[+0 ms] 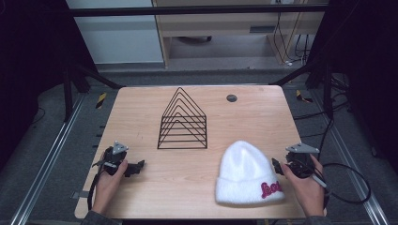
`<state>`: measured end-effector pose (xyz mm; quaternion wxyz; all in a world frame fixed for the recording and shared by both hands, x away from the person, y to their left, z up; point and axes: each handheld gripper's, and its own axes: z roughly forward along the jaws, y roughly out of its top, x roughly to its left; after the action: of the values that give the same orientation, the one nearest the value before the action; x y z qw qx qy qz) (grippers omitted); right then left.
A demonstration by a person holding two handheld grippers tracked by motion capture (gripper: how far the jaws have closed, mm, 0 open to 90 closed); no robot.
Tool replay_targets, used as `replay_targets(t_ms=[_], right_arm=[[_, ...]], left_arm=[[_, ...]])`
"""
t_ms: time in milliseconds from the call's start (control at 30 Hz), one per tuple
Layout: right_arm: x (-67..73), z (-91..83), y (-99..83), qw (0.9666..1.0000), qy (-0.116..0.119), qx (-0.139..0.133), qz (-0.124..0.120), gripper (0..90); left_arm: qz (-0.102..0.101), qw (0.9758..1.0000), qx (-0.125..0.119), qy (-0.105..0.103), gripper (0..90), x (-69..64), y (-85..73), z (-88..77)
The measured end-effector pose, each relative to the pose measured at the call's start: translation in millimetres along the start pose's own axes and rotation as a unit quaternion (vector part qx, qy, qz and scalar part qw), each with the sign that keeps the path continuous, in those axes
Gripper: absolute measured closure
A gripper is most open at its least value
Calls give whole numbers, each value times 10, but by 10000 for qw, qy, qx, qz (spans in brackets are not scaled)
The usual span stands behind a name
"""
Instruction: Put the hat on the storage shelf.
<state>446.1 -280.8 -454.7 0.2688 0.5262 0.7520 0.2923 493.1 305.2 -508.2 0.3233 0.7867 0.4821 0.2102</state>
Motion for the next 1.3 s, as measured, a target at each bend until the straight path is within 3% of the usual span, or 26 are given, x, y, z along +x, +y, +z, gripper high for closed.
replay_targets(t_ms=[100,233,333,500,633,933,1067,1133,1300], right_arm=[[96,-67,287,9994,288,-23,-188,248],[185,-21,469,9981,539,77,-300,243],[324,148,656,9945,848,235,-563,304],[479,355,796,9905,1031,447,-787,357],[605,589,897,9855,1122,838,-956,395],[633,846,896,9804,1146,1283,-964,494],[623,888,887,9758,1379,1393,-966,717],[617,867,886,9753,1460,1346,-969,800],[611,626,917,9794,1519,914,-972,827]], left_arm=[[3,10000,-1,-3,0,0,0,0],[2,10000,0,-3,0,0,0,0],[1,10000,-1,-3,0,0,0,0],[3,10000,-1,-4,0,0,0,0],[-11,10000,-13,-6,0,-2,0,2],[77,10000,-29,-45,2,-1,-2,-5],[2,9997,-154,-163,48,-19,18,-38],[14,9993,-247,-271,47,-45,55,-83],[133,9972,-533,-508,46,-159,202,-230]])
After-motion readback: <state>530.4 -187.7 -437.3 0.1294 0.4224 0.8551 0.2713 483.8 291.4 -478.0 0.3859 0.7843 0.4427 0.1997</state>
